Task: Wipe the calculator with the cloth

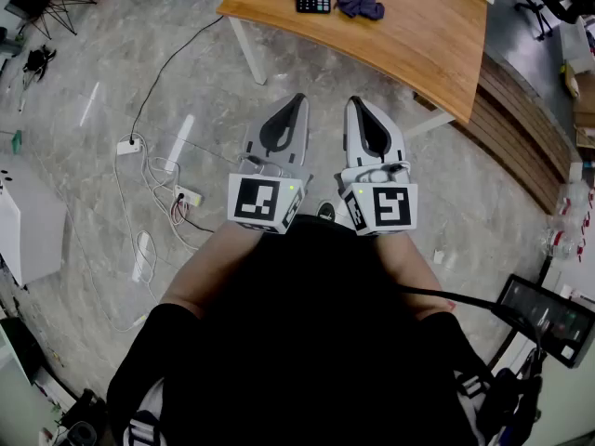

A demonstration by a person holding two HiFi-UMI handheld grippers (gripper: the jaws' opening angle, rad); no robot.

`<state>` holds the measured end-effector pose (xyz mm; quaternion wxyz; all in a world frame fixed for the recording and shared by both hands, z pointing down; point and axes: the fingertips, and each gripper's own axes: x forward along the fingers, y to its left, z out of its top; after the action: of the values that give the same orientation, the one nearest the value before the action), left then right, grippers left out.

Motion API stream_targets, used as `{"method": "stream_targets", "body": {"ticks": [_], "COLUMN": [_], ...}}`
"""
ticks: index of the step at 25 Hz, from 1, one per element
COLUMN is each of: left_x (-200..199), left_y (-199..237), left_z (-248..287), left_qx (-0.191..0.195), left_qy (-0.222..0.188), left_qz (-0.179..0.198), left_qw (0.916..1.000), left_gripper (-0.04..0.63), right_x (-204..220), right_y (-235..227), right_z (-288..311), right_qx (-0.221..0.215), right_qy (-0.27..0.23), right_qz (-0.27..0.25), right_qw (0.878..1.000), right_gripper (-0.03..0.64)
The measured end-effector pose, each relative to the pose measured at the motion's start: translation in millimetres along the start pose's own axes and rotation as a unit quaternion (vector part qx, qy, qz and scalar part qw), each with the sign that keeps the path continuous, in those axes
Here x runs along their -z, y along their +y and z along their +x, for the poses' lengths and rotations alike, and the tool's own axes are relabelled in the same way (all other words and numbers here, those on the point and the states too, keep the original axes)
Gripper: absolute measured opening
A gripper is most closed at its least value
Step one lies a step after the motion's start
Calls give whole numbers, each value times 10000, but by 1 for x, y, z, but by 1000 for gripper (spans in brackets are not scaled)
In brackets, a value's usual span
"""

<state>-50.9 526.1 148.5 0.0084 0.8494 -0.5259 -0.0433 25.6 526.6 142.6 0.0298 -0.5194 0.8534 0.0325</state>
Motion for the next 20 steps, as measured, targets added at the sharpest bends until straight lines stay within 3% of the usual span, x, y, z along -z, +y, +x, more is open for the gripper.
{"method": "stream_targets", "body": {"ticks": [20], "left_x": [7], "left_y": [-37], "left_z": [24], "left_qx": [-100], "left_qy": [90], "left_qz": [20], "left_qw": [9999], "left_gripper": [0], "right_x": [2], "right_y": [-35], "right_z": [-15], "right_qx": [-171], "right_qy": [-127], "right_qz": [318], "right_qw": [9993], "right_gripper": [14]}}
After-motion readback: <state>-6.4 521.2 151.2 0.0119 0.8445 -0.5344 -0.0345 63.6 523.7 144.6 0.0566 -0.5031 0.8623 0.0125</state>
